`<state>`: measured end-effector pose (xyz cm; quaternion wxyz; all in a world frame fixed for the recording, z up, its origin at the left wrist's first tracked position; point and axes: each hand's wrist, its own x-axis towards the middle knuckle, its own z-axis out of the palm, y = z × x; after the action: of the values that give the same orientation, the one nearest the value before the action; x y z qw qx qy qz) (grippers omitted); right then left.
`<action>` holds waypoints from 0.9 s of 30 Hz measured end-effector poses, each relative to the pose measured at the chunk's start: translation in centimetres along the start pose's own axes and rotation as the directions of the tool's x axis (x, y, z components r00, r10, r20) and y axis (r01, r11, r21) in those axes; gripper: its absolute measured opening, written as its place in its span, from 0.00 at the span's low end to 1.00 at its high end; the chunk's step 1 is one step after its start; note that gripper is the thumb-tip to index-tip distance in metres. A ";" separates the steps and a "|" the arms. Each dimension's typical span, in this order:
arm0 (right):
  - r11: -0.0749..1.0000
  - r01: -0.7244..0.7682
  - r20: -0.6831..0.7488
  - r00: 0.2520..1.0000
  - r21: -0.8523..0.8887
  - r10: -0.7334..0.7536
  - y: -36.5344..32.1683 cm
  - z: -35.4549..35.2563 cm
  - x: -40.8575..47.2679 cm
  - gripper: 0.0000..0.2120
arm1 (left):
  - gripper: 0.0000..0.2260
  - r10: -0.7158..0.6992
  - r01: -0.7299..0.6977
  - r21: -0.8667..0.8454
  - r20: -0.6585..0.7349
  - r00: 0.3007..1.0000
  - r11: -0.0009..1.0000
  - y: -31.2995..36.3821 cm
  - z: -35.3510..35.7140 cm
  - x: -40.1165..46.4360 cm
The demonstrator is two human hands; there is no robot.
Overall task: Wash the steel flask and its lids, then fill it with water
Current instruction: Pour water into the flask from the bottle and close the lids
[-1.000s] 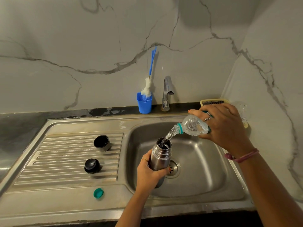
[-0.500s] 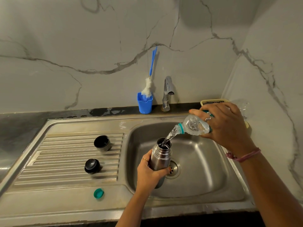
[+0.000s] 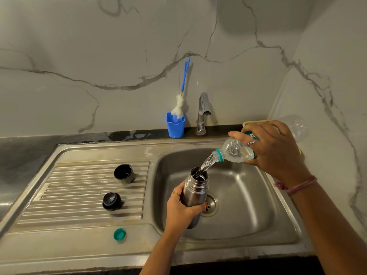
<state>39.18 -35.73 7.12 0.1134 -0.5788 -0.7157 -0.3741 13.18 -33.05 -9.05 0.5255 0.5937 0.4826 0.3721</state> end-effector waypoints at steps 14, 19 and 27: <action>0.997 0.063 0.000 0.998 -0.035 -0.063 0.3 -0.2 0.6 0.37 | 0.36 -0.020 0.020 0.001 -0.001 1.000 1.000 0.0 0.1 0.0; 0.993 0.096 -0.026 0.995 -0.069 -0.098 0.4 -0.5 1.2 0.33 | 0.36 -0.019 0.019 0.011 0.004 1.000 1.000 -0.1 0.3 0.1; 0.984 0.159 -0.060 0.985 -0.084 -0.165 0.5 -0.6 1.8 0.25 | 0.36 -0.025 0.025 0.005 -0.004 1.000 1.000 -0.3 0.5 0.4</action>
<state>38.88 -34.74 8.79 0.0836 -0.5098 -0.7409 -0.4291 13.74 -32.79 -9.42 0.5279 0.5882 0.4918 0.3653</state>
